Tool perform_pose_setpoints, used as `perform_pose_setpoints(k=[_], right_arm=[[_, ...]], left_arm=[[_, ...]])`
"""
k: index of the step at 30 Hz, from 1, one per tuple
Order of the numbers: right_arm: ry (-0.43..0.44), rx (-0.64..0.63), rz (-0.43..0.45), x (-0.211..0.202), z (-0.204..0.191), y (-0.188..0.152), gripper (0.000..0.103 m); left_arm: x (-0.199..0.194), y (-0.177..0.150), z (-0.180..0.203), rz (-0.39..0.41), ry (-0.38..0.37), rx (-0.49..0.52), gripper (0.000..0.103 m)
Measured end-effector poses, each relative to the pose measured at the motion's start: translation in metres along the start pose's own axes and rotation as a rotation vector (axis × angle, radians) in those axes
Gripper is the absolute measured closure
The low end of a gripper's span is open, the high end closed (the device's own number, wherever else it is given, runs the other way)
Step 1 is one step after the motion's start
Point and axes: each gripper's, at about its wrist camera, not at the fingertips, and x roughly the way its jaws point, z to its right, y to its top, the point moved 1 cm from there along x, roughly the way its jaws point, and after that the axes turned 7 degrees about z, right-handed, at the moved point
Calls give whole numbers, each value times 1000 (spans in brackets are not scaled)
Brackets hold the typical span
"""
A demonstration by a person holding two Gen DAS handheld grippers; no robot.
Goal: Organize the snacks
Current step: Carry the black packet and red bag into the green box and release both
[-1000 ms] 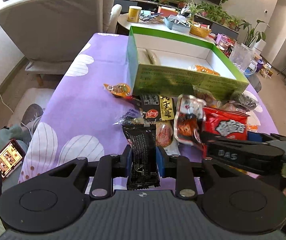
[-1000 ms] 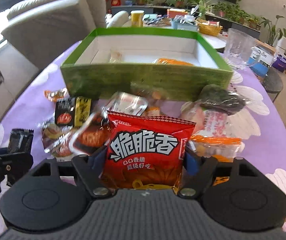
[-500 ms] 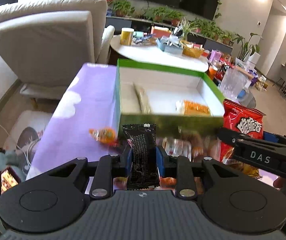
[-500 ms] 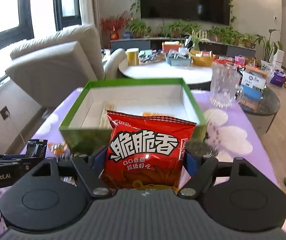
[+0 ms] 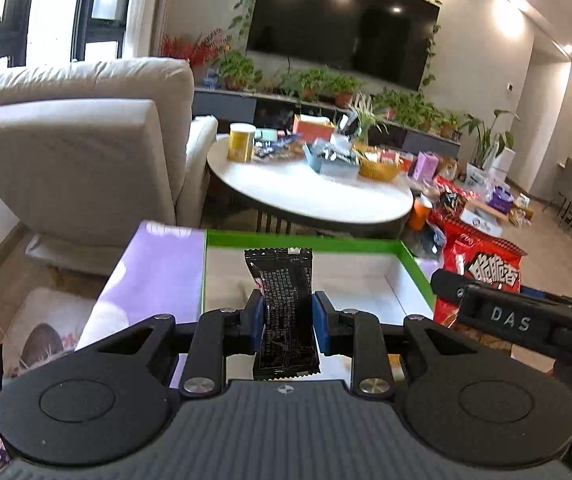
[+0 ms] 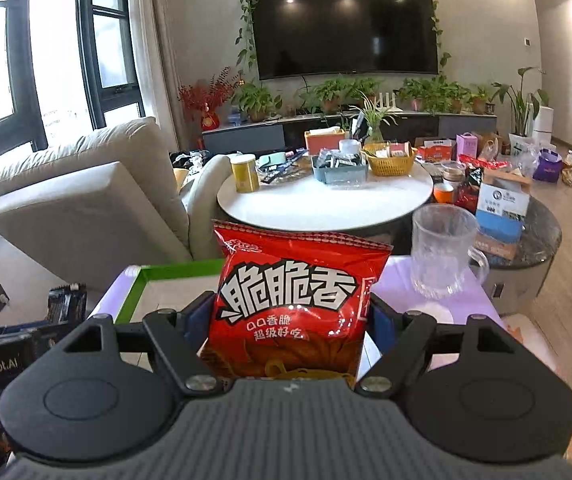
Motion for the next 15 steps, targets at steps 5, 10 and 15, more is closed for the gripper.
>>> perform_pose_setpoints(k=[5,10,15], right_arm=[[7,2,-5,24,-1,2,26],[3,11,-29,39,2,-5,26],[-7,13,-54,49,6,-9,26]], left_arm=[[24,3,0,-9,21,10,79],[48,-1,1,-43,35,19,79],[67,-8,-1,-73,42,12,79]])
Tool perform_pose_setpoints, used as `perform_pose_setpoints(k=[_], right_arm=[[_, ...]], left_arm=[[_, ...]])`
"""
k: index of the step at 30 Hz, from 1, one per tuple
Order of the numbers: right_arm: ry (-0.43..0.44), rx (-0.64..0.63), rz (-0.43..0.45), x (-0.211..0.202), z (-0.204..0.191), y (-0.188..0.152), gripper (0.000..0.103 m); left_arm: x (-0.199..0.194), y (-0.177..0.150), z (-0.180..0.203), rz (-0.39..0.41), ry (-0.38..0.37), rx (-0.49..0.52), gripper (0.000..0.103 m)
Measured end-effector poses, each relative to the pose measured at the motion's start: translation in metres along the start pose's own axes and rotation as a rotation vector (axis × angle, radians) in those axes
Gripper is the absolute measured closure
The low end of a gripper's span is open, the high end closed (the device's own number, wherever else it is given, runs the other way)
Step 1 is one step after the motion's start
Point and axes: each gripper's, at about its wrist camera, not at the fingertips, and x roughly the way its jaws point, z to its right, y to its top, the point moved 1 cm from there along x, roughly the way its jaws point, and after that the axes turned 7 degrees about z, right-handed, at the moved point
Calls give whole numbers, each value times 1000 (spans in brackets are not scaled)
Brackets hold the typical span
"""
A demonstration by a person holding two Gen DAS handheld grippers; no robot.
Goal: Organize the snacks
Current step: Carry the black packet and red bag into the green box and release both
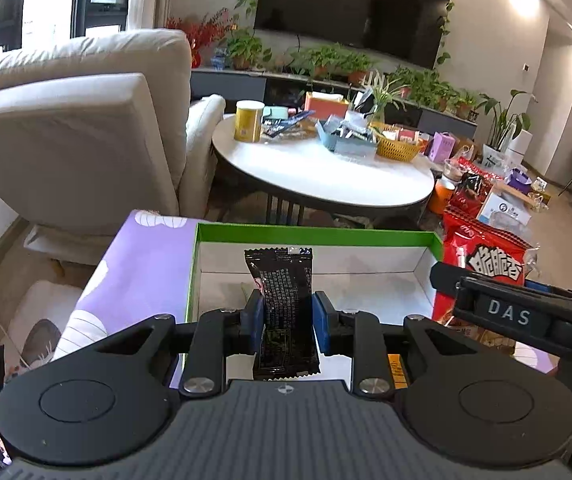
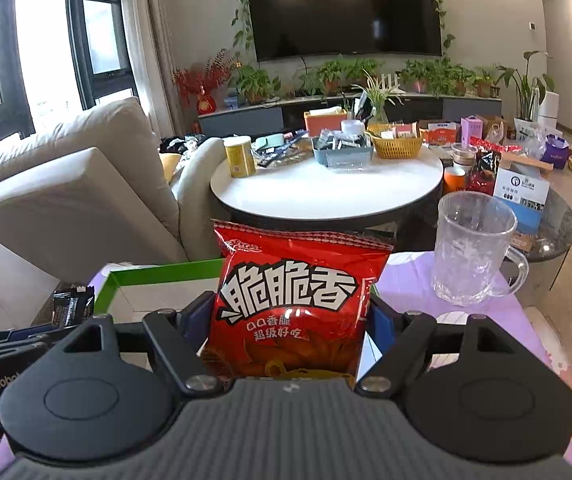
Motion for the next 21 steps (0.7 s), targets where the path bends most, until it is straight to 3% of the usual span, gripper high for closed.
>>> perform_pose_setpoints(k=[11,21], right_arm=[[6,-33,-48,24,-8,-10,26],[18,-93,-115,21,-19,-31,26]], left_arm=[[22,-19,3,-72,8,8,79],[23,-42,5,-141,1,23,79]])
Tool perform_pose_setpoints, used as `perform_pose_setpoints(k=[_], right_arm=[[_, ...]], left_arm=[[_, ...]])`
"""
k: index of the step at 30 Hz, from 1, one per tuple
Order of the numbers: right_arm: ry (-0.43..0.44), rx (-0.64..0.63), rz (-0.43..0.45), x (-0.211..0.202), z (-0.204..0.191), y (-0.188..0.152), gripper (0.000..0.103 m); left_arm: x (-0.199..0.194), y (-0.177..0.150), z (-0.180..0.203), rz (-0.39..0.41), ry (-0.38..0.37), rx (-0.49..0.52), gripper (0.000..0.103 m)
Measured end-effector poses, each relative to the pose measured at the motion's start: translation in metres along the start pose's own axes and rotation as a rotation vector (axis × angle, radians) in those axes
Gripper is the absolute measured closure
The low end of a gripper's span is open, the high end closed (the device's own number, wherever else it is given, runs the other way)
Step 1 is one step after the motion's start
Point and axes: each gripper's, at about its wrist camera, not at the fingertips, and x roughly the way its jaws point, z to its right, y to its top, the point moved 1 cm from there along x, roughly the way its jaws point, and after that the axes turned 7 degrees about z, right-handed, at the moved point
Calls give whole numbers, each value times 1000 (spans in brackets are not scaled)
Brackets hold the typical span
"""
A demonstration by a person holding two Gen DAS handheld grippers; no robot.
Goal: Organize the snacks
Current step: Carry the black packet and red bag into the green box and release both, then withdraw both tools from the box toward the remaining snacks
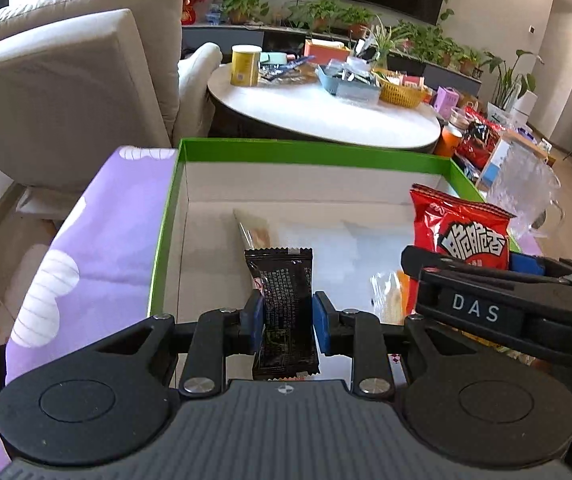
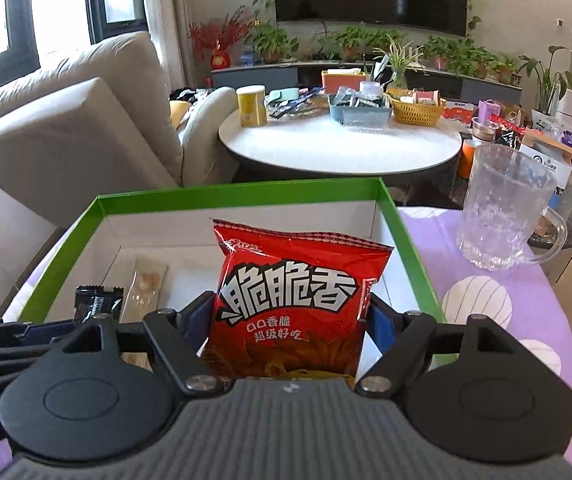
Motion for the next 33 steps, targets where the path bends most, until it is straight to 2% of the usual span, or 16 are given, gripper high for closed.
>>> perform_pose_setpoints(k=[5,10,12,13,14,21,24,27,33], right_arm=[[-3,-29,0,-3,-4,-7,26],[-7,-53,-20,-5,-6,-10,26],[-1,-56,-37,-7,-6,-12,26],[1,-56,-44,-8,-5,-14,26],[1,-57,-52,-10,-5,-16,26],[-22,-62,-25,-28,-4,-18,25],[-26,-57,-11,-38,-2,-17,25],[-37,-56,9,-47,1,-19,25],[-22,-32,-18,-58,6,-26,25]], left_arm=[[1,-10,-2,-44,0,-7,78],[-8,-10,-5,-22,-8,-12,75],[-12,-9,-6,-30,-20,-11,68],[-15,-9,-7,-27,-11,-12,59],[-19,-8,-9,-21,-4,-12,55],[-50,-8,-32,5,-14,-58,55],[-67,-10,-44,20,-49,-99,55],[-82,-17,-49,40,-4,-102,54],[-96,-34,-49,14,-19,-98,54]])
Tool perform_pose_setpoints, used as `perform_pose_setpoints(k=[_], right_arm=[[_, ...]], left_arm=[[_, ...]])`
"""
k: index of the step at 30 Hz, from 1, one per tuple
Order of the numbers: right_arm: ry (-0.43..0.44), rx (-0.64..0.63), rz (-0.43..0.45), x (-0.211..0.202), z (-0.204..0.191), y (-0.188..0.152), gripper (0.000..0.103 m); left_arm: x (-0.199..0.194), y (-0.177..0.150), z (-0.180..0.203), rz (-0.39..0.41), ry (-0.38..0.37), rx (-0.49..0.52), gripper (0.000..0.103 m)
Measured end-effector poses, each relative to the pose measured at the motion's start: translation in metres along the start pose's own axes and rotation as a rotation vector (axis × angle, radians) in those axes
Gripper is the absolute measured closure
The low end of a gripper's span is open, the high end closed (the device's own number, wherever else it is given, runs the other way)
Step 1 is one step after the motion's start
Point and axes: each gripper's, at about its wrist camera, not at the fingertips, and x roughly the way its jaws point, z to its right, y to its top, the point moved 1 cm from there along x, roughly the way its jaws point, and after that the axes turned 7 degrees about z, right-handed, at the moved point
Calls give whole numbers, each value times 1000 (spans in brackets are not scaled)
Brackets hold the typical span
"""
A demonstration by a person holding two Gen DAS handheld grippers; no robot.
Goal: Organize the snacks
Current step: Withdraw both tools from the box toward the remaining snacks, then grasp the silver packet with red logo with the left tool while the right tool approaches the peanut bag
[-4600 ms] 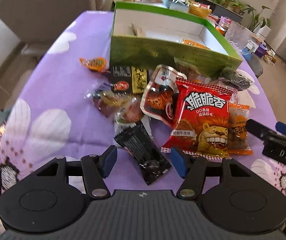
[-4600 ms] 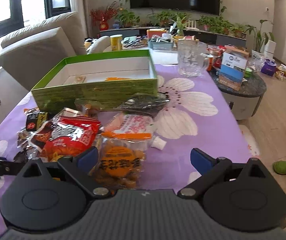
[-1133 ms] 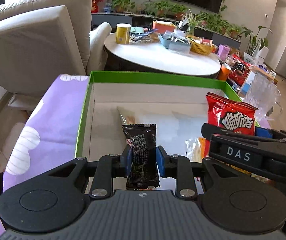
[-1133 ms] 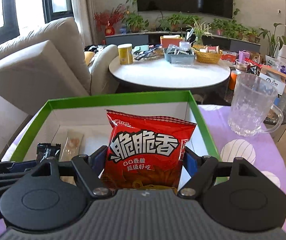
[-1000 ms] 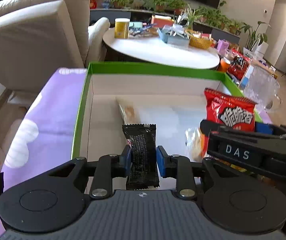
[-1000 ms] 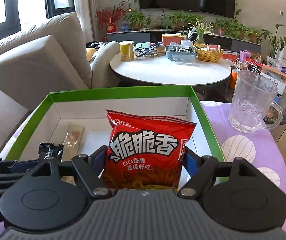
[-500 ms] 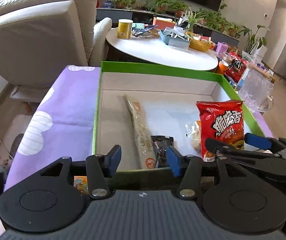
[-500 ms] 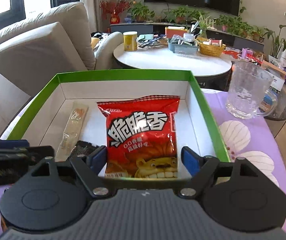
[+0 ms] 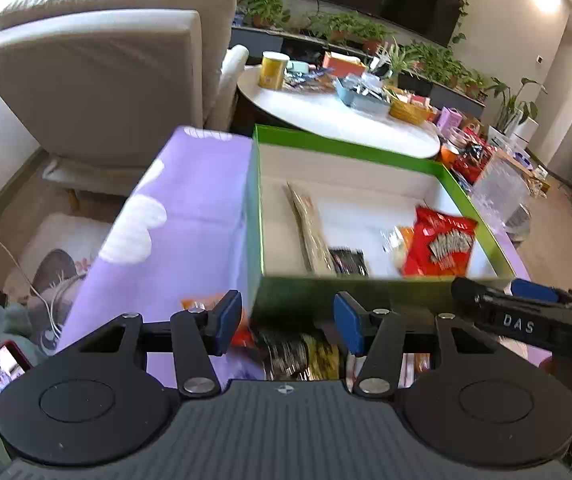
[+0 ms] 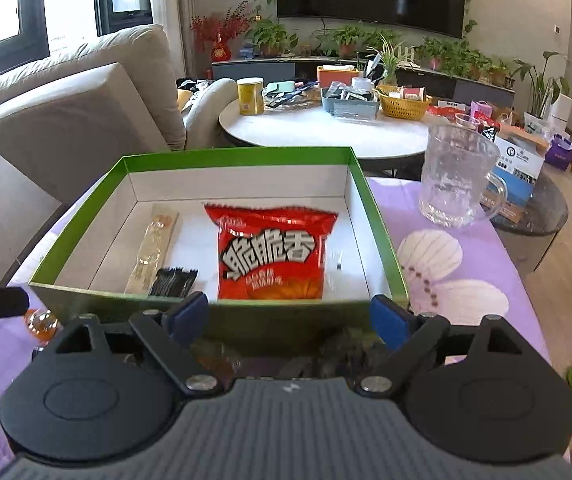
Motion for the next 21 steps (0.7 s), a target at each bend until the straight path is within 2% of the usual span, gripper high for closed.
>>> perform_pose_setpoints(k=[10,16,18,19,20,21], right_arm=[[-41,8,-14,-20,19,-19,25],[-79,44,-39,-27,37,-31,25],[-84,59,-46,-29,41,-34,25],[-84,62,-48,-29,42,-35,25],[-85,64,-51,-29,43,-36,25],[-85,65,-52,-30,44,-37,25]], left_arm=[[6,-42,36,-126,-95,105,54],[21,-60,45,-196,-93,117,54],[20,-61,46,-175,-96,132,56],[20,-62,47,-174,-103,142,59],[19,-63,47,-172,-109,150,75],[20,-63,46,-180,-102,156,75]])
